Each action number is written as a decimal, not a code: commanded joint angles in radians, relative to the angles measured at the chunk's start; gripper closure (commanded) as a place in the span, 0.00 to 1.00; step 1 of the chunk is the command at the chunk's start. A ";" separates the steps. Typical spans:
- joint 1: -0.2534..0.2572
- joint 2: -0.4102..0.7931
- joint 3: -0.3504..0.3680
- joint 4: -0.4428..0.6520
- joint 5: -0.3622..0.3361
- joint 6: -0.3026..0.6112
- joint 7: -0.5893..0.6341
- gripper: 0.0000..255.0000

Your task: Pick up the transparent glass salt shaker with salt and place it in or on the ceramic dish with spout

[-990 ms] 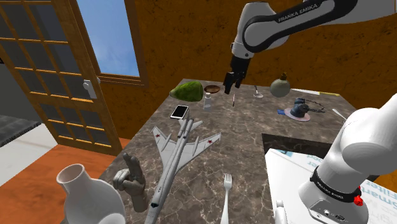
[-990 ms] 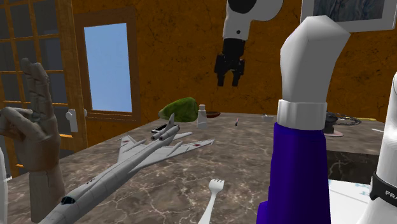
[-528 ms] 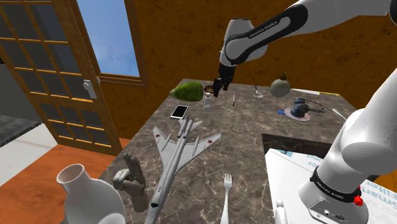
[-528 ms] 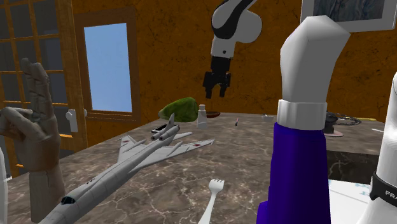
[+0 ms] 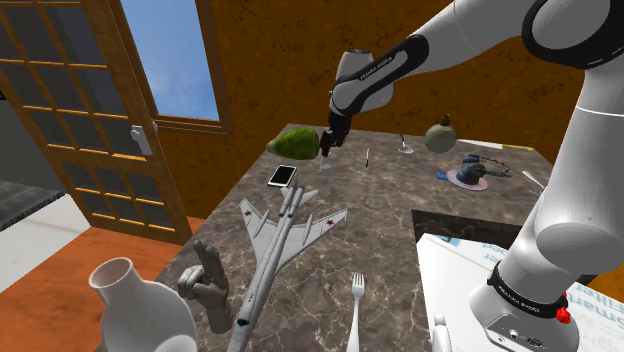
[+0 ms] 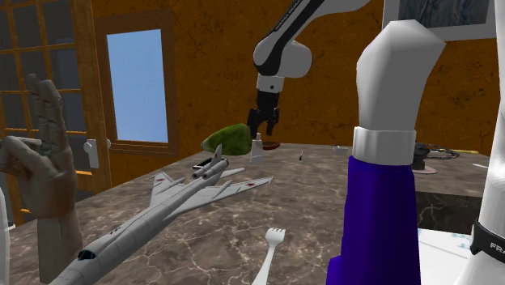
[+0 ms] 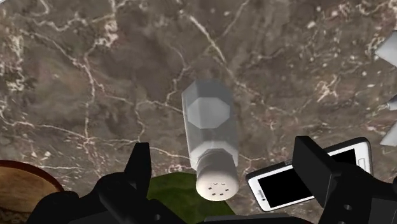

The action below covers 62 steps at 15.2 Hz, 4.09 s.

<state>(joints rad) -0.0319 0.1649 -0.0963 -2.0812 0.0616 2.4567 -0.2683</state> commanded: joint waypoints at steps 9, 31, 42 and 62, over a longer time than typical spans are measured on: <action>-0.004 0.078 0.004 0.010 0.015 0.069 -0.014 0.00; -0.001 0.024 0.000 0.041 0.002 -0.014 -0.004 1.00; 0.001 -0.042 -0.003 0.111 -0.013 -0.149 0.009 1.00; -0.188 0.380 -0.055 0.824 0.100 -0.458 -0.228 1.00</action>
<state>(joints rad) -0.2010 0.4961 -0.1511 -1.3369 0.1520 2.0307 -0.4797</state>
